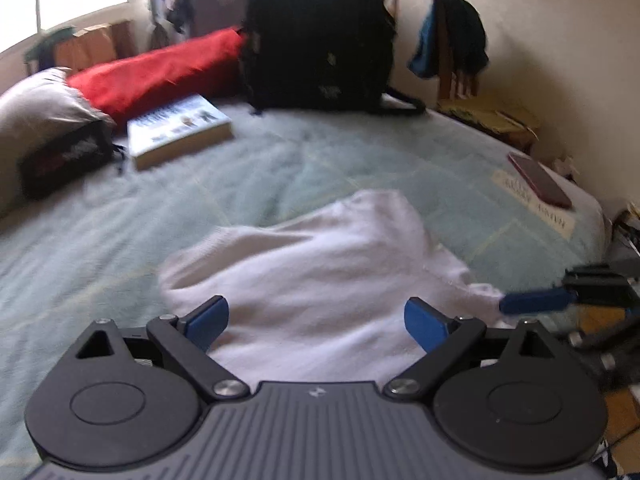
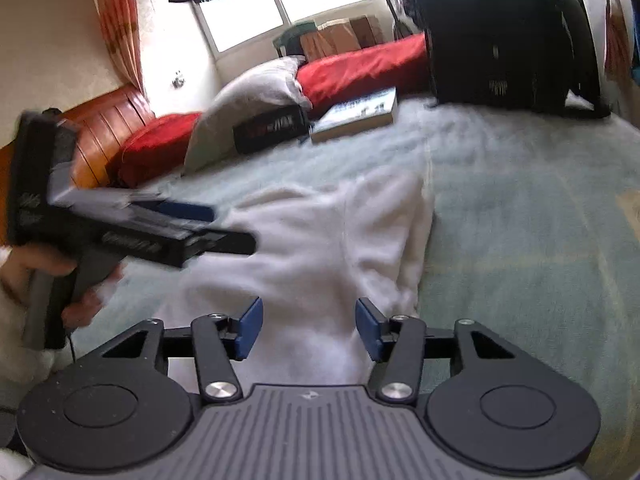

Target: Fold clothes

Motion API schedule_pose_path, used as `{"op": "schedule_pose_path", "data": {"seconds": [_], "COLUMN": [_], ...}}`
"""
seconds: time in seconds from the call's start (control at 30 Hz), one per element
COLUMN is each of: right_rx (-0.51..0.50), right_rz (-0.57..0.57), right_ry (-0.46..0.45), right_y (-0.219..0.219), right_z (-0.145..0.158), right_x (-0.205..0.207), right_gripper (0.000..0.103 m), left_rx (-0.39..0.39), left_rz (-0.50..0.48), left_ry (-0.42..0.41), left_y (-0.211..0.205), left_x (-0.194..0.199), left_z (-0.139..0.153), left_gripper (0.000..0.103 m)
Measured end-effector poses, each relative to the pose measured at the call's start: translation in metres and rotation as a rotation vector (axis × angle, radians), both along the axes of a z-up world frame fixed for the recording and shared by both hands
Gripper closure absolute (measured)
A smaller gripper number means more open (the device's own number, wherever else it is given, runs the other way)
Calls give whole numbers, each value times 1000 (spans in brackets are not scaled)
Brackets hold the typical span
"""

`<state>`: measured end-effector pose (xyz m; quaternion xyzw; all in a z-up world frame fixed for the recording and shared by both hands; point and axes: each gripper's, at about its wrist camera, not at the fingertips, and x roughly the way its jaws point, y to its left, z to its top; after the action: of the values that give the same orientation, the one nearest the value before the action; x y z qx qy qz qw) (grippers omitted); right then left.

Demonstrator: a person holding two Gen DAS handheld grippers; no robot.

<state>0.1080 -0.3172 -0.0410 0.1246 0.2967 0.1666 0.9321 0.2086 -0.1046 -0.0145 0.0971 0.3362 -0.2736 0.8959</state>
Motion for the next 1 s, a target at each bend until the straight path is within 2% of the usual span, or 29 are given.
{"op": "schedule_pose_path", "data": {"seconds": [0.1,0.2,0.33,0.43,0.47,0.5,0.53,0.57,0.63,0.73,0.9,1.0], "right_rx": [-23,-10,171,217,211,208,205,201,180,140,211,171], "right_rz": [-23,-69,-70,-44,-43,-47,-51,-55,-68,-90,-116,-164], "right_ry": [-14,30,125,89,75,69,63,57,41,42,96,71], "right_y": [-4,-14,-31,-30,-28,-28,-28,-28,-27,-28,-39,-46], "right_z": [5,-5,-32,-34,-33,-32,-32,-32,-29,-25,-38,-24], "right_x": [19,42,63,65,65,64,64,64,61,56,60,49], "right_gripper": [47,47,48,52,54,61,77,85,88,88,81,80], "left_rx": [-7,-10,-24,-29,-32,-34,-32,-28,-24,-33,-39,-49], "left_rz": [49,82,102,97,92,91,91,92,88,71,16,-10], "left_ry": [-1,13,30,26,26,27,29,31,36,39,34,14], "left_y": [12,20,27,27,27,26,25,25,24,22,15,16], "left_x": [-8,-9,-6,-6,-6,-6,-6,-6,-7,-8,-17,-20], "left_z": [6,4,-1,-1,-2,-3,-4,-5,-6,-7,-7,-1], "left_gripper": [7,7,7,7,7,7,7,7,7,7,7,7]}}
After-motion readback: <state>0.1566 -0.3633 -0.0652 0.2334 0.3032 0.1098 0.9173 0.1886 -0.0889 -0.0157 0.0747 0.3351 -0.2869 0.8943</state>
